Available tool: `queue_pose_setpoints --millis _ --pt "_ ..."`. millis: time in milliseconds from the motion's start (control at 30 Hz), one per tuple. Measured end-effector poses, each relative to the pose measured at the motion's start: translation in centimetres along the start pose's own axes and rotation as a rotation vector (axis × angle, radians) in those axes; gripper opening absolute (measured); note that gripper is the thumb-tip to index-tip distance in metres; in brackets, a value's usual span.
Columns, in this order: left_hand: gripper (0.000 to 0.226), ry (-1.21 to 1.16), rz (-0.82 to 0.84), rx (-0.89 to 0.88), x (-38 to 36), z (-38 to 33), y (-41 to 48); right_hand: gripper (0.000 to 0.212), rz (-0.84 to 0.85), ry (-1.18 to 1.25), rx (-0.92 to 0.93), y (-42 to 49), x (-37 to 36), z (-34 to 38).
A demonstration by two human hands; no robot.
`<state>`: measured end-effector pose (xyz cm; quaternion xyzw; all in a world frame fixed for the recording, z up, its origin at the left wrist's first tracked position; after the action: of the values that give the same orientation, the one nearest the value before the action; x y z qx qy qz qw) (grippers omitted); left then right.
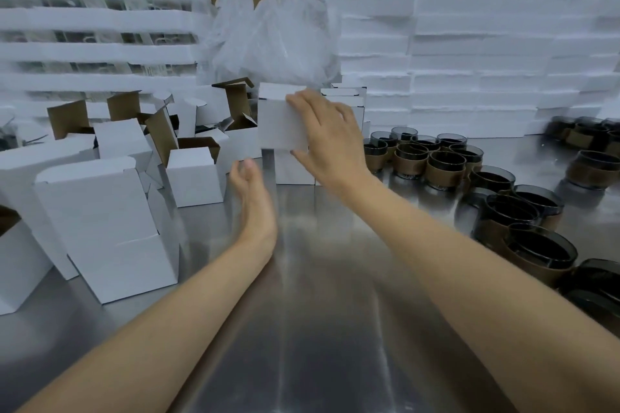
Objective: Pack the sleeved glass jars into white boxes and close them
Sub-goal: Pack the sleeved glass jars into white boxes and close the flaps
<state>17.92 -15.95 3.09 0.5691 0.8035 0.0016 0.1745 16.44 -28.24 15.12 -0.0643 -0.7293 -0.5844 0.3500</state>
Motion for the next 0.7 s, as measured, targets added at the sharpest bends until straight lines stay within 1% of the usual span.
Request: queue_pose_setpoints --millis 100,133,200,267,333,400,467,500,533,600,700 --pt "0.05 0.052 0.011 0.016 -0.1 0.6 0.5 0.075 0.213 -0.263 0.011 3.0 -3.3 -0.5" --pt "0.049 0.063 0.013 0.019 0.0 0.8 0.7 0.071 0.278 -0.33 0.015 3.5 -4.3 -0.7" --pt "0.05 0.096 0.012 0.029 0.1 1.2 0.9 0.057 0.351 -0.43 0.024 4.3 -5.8 -0.9" --pt "0.049 0.123 0.014 0.04 0.2 1.5 1.1 0.043 0.358 -0.47 0.031 4.9 -6.2 -0.9" --pt "0.048 0.132 0.019 0.037 0.2 1.5 1.1 0.04 0.321 -0.455 0.053 5.0 -6.0 -0.5" --pt "0.048 0.146 0.022 0.036 0.1 1.6 1.1 0.034 0.263 -0.395 0.12 4.1 -5.8 1.2" --pt "0.047 0.151 0.018 0.039 0.1 1.6 1.2 0.02 0.222 -0.324 0.215 2.6 -6.1 3.0" --pt "0.047 0.16 0.022 0.041 0.1 1.8 1.3 0.018 0.237 -0.274 0.245 2.0 -6.7 3.6" --pt "0.047 0.173 0.031 0.041 0.0 1.8 1.3 0.021 0.281 -0.239 0.244 1.4 -7.4 3.9" --pt "0.047 0.181 0.04 0.047 -0.1 1.9 1.3 0.032 0.385 -0.262 0.167 1.1 -8.9 3.2" --pt "0.049 0.173 0.028 0.063 0.1 2.2 1.6 0.039 0.405 -0.275 0.04 1.4 -9.7 2.2"
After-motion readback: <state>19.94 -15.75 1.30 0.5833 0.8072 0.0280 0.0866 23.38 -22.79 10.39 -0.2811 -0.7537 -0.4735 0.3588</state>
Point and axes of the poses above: each hand's wrist, its own y-axis towards the middle knuckle, its own x-axis out of the back of the hand, z = x × y, the point moved 9 cm from there along y, towards the middle knuckle, and after that the axes turned 3 degrees about z, right-handed, at the moved point
